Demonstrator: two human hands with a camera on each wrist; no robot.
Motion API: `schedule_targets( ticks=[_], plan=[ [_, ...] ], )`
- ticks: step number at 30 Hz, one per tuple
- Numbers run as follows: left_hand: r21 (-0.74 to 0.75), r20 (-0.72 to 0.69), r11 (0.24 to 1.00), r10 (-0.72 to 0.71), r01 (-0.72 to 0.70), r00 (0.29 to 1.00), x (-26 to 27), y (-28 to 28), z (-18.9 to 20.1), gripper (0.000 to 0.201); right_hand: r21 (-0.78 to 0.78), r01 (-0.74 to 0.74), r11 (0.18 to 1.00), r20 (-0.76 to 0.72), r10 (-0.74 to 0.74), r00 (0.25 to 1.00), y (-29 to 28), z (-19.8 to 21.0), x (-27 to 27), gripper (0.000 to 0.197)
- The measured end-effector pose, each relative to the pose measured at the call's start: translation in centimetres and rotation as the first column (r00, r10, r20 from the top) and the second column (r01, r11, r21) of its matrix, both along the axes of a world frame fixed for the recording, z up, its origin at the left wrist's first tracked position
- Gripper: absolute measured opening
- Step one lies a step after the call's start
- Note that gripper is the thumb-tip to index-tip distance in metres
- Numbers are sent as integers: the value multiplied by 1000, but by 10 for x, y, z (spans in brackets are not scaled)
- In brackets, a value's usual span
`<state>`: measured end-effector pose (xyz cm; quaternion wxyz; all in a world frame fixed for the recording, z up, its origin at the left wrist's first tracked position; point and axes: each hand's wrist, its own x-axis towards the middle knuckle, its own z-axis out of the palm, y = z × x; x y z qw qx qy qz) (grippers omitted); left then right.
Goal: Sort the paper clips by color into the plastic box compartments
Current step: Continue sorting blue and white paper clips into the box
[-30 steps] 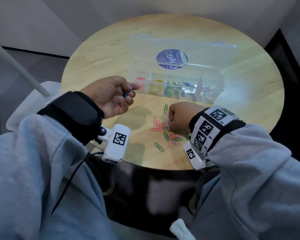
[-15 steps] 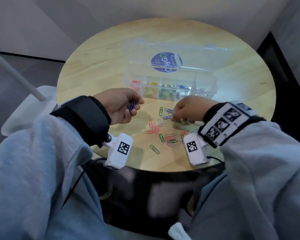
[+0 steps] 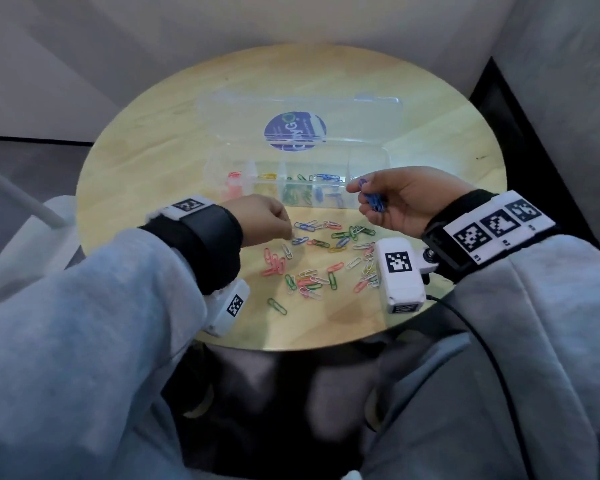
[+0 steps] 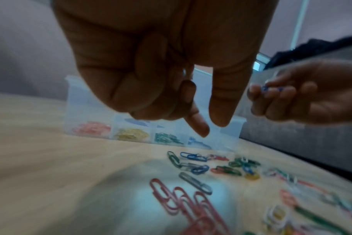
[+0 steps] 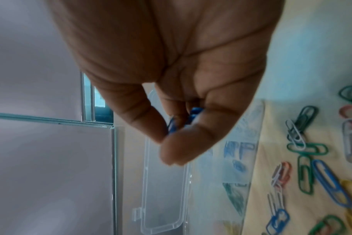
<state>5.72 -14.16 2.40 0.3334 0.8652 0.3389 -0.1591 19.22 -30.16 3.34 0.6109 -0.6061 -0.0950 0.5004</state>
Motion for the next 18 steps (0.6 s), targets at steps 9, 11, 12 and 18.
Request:
schedule_targets(
  ticks=[9,11,12,18],
  plan=[
    [330,-149,909,-215,253,965,25,-13,-12,22,-72,0,997,26,2,1000,-8,2,9,14],
    [344,-178,895,-235,284,956,30,-14,-15,17,-112,-46,993,50,51,997,-10,2,10,16],
    [345,-186,893,-237,289,954,31,-14,-17,14,-138,-71,988,66,81,995,-11,2,11,17],
    [284,-180,932,-180,226,967,34,-14,-23,20,-308,-125,943,195,192,962,-12,-3,12,15]
  ],
)
